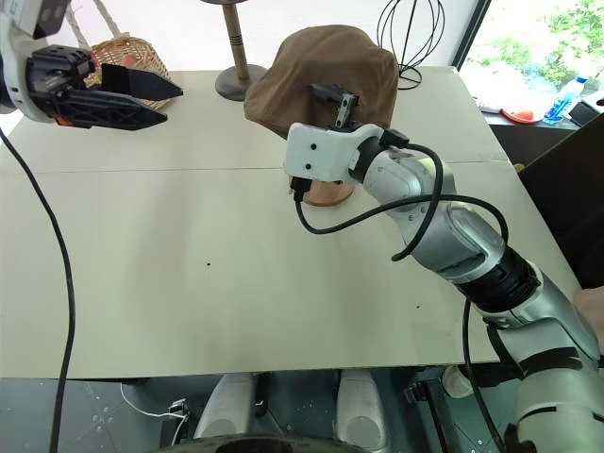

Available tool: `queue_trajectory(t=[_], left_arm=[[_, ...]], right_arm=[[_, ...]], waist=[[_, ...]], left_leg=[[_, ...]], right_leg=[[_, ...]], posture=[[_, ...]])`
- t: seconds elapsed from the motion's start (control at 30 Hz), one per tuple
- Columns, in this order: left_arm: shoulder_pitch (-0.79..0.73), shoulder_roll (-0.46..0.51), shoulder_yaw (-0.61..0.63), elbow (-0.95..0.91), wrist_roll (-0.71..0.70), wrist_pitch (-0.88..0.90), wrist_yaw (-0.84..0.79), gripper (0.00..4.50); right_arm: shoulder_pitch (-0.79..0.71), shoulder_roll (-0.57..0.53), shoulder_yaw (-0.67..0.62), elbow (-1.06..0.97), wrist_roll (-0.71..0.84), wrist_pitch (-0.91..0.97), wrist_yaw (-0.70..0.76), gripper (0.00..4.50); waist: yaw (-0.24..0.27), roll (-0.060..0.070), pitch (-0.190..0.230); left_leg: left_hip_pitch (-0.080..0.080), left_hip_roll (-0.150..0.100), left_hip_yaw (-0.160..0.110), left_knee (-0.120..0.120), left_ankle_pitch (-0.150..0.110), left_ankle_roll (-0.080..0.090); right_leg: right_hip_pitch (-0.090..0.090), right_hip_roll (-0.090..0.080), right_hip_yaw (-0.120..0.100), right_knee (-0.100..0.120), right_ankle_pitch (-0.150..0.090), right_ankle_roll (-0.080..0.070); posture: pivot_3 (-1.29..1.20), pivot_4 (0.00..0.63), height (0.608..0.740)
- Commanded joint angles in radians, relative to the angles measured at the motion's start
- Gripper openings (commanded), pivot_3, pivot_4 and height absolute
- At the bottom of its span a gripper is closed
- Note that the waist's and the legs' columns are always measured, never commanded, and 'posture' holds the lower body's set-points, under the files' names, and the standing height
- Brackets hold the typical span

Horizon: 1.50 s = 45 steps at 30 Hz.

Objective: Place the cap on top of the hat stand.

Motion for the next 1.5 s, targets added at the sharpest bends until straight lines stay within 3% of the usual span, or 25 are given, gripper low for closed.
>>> queue_trajectory(t=[0.03, 0.2, 0.53, 0.77, 0.97, 1.17, 1.37, 1.5], left_arm=[[-0.034, 0.018, 0.021, -0.014, -0.011, -0.014, -0.004, 4.17], [-0.035, 0.010, 0.031, -0.003, -0.003, -0.017, -0.004, 4.17], [-0.021, 0.007, 0.045, 0.000, 0.008, -0.036, -0.004, 4.17], [-0.011, 0.002, 0.061, 0.005, 0.023, -0.046, -0.004, 4.17], [-0.016, -0.002, 0.071, 0.011, 0.043, -0.043, -0.004, 4.17], [-0.028, -0.004, 0.080, 0.020, 0.060, -0.036, -0.004, 4.17], [-0.033, -0.010, 0.086, 0.020, 0.069, -0.033, -0.004, 4.17], [-0.047, -0.021, 0.085, 0.031, 0.077, -0.034, -0.004, 4.17]], right_arm=[[-0.002, 0.042, -0.058, -0.001, -0.060, -0.047, -0.007, 3.18], [0.011, 0.075, -0.092, -0.005, -0.116, -0.070, 0.013, 0.65], [0.006, 0.092, -0.208, -0.018, -0.153, -0.171, 0.028, 0.65], [0.008, 0.094, -0.349, -0.004, -0.064, -0.345, 0.027, 0.65], [0.026, 0.050, -0.502, 0.178, 0.060, -0.704, 0.000, 0.65], [0.075, 0.044, -0.565, 0.337, 0.091, -1.000, -0.032, 0.65], [0.149, 0.072, -0.555, 0.429, 0.047, -1.208, -0.087, 0.65], [0.100, 0.125, -0.520, 0.532, -0.006, -1.288, -0.134, 0.65]], waist=[[0.000, 0.000, 0.000], [-0.001, 0.000, 0.000], [0.001, 0.000, 0.000], [0.001, 0.000, 0.000], [0.002, 0.000, 0.000], [-0.001, 0.000, 0.000], [-0.003, 0.000, 0.000], [-0.004, 0.000, 0.000]], left_leg=[[0.000, 0.000, 0.000, 0.000, 0.000, 0.000], [0.000, 0.000, 0.000, 0.000, 0.000, 0.000], [0.000, 0.000, 0.000, 0.000, 0.000, 0.000], [0.000, 0.000, 0.000, 0.000, 0.000, 0.000], [0.000, 0.000, 0.000, 0.000, 0.000, 0.000], [0.003, 0.000, 0.000, 0.000, 0.000, 0.000], [0.003, 0.000, 0.000, 0.000, 0.000, 0.000], [0.005, 0.000, 0.000, 0.000, 0.000, 0.000]], right_leg=[[0.000, 0.000, 0.000, 0.000, 0.000, 0.000], [0.000, 0.000, 0.000, 0.000, 0.000, 0.000], [0.000, 0.000, 0.000, 0.000, 0.000, 0.000], [0.000, 0.000, 0.000, 0.000, 0.000, 0.001], [0.001, 0.000, 0.000, 0.000, 0.000, 0.001], [0.002, 0.000, 0.000, 0.000, 0.000, 0.001], [0.003, 0.000, 0.000, 0.000, 0.001, 0.003], [0.004, 0.000, 0.000, 0.000, 0.000, 0.001]], posture=[[0.00, 0.150, 0.728], [0.00, 0.150, 0.728], [0.00, 0.150, 0.728], [0.00, 0.150, 0.728], [0.00, 0.150, 0.728], [0.00, 0.150, 0.728], [0.00, 0.150, 0.728], [0.00, 0.150, 0.728]])
